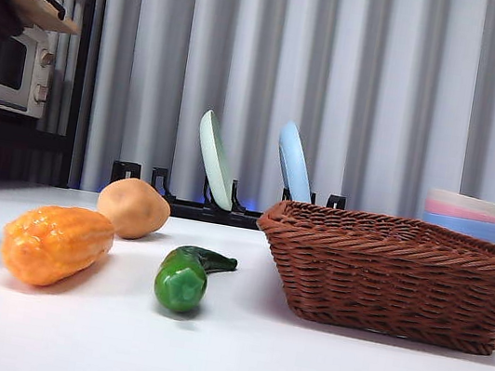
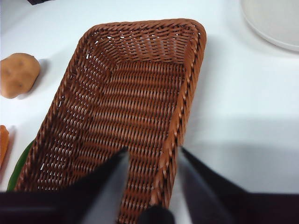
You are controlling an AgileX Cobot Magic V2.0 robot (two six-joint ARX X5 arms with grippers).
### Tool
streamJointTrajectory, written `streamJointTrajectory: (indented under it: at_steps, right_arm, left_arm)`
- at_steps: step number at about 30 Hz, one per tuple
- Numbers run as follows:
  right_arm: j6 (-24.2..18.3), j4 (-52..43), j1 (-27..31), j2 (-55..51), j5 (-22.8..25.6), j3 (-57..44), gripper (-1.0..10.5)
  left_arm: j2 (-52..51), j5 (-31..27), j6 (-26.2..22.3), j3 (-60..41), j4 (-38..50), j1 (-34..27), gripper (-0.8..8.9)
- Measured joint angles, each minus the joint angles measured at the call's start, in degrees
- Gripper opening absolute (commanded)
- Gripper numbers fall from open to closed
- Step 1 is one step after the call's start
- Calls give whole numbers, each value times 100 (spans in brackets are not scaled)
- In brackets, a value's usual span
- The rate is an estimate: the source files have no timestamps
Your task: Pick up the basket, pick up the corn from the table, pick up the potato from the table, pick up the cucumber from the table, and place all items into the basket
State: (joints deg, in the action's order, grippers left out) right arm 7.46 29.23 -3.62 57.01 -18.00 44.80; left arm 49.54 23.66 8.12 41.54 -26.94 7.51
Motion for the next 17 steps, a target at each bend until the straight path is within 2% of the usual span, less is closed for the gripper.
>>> streamJointTrajectory:
  at_steps: [5, 8, 17]
  right_arm:
    - [-68, -96, 0, 96, 0, 17, 433]
    - [-83, -262, 0, 339, 0, 48, 360]
    - [-149, -339, 0, 2063, -2, 697, 344]
  left_arm:
    - [-2, 0, 0, 4, 0, 0, 382]
    - [-2, 0, 0, 4, 0, 0, 382]
    - [-2, 0, 2, 4, -2, 0, 382]
